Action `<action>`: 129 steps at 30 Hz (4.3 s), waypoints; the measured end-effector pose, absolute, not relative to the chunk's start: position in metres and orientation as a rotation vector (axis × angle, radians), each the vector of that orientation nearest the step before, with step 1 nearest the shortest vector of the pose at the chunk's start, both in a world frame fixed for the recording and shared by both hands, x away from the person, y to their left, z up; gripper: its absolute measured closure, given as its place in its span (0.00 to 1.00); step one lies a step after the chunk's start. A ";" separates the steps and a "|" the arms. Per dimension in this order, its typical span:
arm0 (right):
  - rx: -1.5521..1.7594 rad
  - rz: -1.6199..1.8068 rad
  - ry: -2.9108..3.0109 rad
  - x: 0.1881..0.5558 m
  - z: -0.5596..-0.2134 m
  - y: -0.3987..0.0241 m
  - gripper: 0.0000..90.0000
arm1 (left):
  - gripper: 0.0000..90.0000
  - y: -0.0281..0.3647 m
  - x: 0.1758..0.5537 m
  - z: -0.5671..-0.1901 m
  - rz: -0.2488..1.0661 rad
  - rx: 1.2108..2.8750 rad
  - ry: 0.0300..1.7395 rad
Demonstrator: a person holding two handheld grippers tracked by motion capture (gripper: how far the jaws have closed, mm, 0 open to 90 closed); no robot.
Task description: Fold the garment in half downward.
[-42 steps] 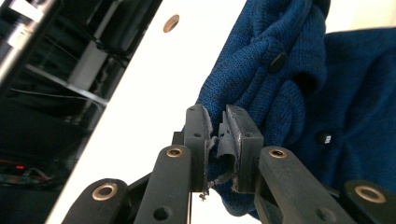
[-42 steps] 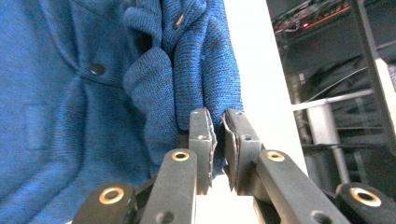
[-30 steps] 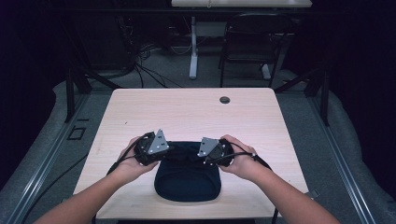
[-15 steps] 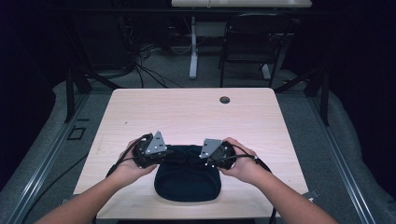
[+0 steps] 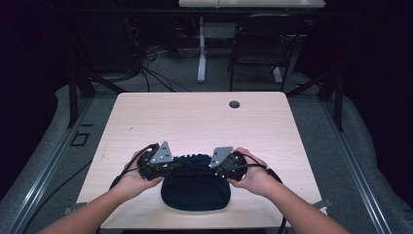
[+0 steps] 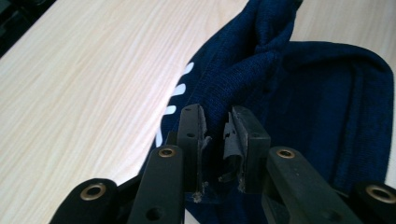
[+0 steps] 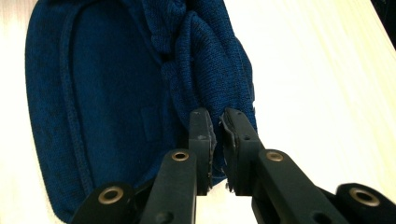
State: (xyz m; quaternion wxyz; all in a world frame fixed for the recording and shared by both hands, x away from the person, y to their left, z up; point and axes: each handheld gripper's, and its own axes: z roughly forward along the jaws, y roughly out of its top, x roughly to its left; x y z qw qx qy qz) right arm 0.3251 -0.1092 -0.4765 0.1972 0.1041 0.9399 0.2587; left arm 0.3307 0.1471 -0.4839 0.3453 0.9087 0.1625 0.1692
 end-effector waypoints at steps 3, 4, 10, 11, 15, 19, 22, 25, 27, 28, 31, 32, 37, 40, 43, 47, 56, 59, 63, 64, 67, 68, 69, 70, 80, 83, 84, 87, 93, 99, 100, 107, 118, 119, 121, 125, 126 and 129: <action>0.291 0.723 2.636 0.323 -0.476 -0.109 0.91 | 0.82 0.147 0.328 -0.487 0.424 2.364 0.420; 0.286 0.718 2.641 0.321 -0.476 -0.109 0.91 | 0.82 0.147 0.327 -0.488 0.421 2.367 0.421; 0.296 0.751 2.662 0.314 -0.485 -0.108 0.91 | 0.82 0.149 0.322 -0.495 0.396 2.392 0.409; 0.293 0.738 2.665 0.312 -0.487 -0.107 0.91 | 0.82 0.149 0.321 -0.497 0.395 2.396 0.409; 0.288 0.741 2.677 0.308 -0.491 -0.106 0.91 | 0.82 0.149 0.318 -0.502 0.379 2.406 0.407; 0.305 0.762 2.689 0.305 -0.496 -0.107 0.91 | 0.82 0.151 0.315 -0.506 0.365 2.404 0.410; 0.315 0.769 2.695 0.302 -0.498 -0.108 0.91 | 0.82 0.151 0.312 -0.509 0.358 2.405 0.412; 0.323 0.782 2.699 0.300 -0.502 -0.108 0.91 | 0.82 0.152 0.309 -0.511 0.346 2.406 0.410; 0.327 0.789 2.702 0.297 -0.504 -0.108 0.91 | 0.83 0.152 0.307 -0.513 0.343 2.405 0.404; 0.328 0.791 2.707 0.297 -0.504 -0.109 0.91 | 0.83 0.153 0.306 -0.513 0.340 2.406 0.407; 0.330 0.807 2.712 0.294 -0.503 -0.109 0.90 | 0.83 0.154 0.305 -0.515 0.332 2.406 0.406; 0.335 0.816 2.708 0.293 -0.502 -0.110 0.90 | 0.83 0.155 0.304 -0.516 0.323 2.405 0.412; 0.336 0.861 2.705 0.291 -0.494 -0.111 0.87 | 0.84 0.156 0.299 -0.521 0.305 2.409 0.414; 0.333 0.886 2.695 0.291 -0.489 -0.111 0.87 | 0.85 0.155 0.297 -0.523 0.294 2.406 0.414; 0.344 0.888 2.681 0.292 -0.488 -0.110 0.87 | 0.85 0.155 0.293 -0.525 0.283 2.405 0.412; 0.381 0.912 2.665 0.295 -0.492 -0.110 0.86 | 0.85 0.157 0.289 -0.525 0.274 2.414 0.405; 0.445 0.938 2.614 0.299 -0.490 -0.115 0.84 | 0.84 0.168 0.290 -0.510 0.300 2.370 0.442; 0.466 0.957 2.600 0.300 -0.488 -0.119 0.83 | 0.83 0.171 0.291 -0.505 0.308 2.342 0.454; 0.472 0.956 2.588 0.300 -0.485 -0.122 0.83 | 0.81 0.173 0.291 -0.500 0.312 2.327 0.460; 0.478 0.965 2.583 0.300 -0.486 -0.123 0.83 | 0.81 0.173 0.291 -0.500 0.309 2.320 0.461; 0.481 0.967 2.584 0.300 -0.485 -0.125 0.82 | 0.79 0.176 0.289 -0.496 0.304 2.308 0.460; 0.485 0.966 2.579 0.300 -0.485 -0.125 0.82 | 0.77 0.177 0.289 -0.495 0.295 2.302 0.463; 0.489 0.965 2.576 0.300 -0.485 -0.126 0.82 | 0.77 0.178 0.289 -0.494 0.304 2.303 0.472; 0.486 0.968 2.578 0.300 -0.485 -0.126 0.82 | 0.76 0.180 0.289 -0.494 0.314 2.305 0.483; 0.479 0.866 2.625 0.300 -0.505 -0.120 0.81 | 0.65 0.171 0.305 -0.517 0.294 2.306 0.567; 0.480 0.855 2.654 0.299 -0.513 -0.119 0.81 | 0.64 0.168 0.306 -0.525 0.273 2.334 0.566; 0.484 0.847 2.666 0.299 -0.516 -0.119 0.81 | 0.63 0.167 0.306 -0.528 0.270 2.338 0.566; 0.496 0.845 2.686 0.297 -0.522 -0.120 0.81 | 0.62 0.166 0.303 -0.536 0.251 2.360 0.554; 0.499 0.843 2.723 0.291 -0.534 -0.120 0.78 | 0.59 0.165 0.297 -0.547 0.225 2.391 0.545; 0.508 0.836 2.743 0.288 -0.541 -0.120 0.79 | 0.58 0.165 0.296 -0.550 0.234 2.404 0.539; 0.507 0.833 2.745 0.289 -0.541 -0.120 0.79 | 0.58 0.164 0.296 -0.550 0.242 2.407 0.543; 0.513 0.818 2.715 0.296 -0.547 -0.118 0.80 | 0.59 0.158 0.306 -0.554 0.289 2.418 0.554; 0.611 0.834 2.667 0.328 -0.548 -0.121 0.78 | 0.60 0.158 0.337 -0.556 0.319 2.363 0.652; 0.624 0.839 2.655 0.329 -0.548 -0.121 0.78 | 0.60 0.158 0.339 -0.556 0.317 2.361 0.659; 0.631 0.832 2.647 0.333 -0.548 -0.121 0.78 | 0.60 0.157 0.344 -0.556 0.328 2.348 0.678; 0.659 0.835 2.641 0.341 -0.548 -0.122 0.77 | 0.60 0.157 0.350 -0.557 0.340 2.332 0.703; 0.664 0.836 2.632 0.341 -0.548 -0.122 0.77 | 0.60 0.157 0.351 -0.557 0.341 2.331 0.704; 0.665 0.824 2.627 0.344 -0.547 -0.122 0.77 | 0.60 0.156 0.353 -0.557 0.349 2.326 0.715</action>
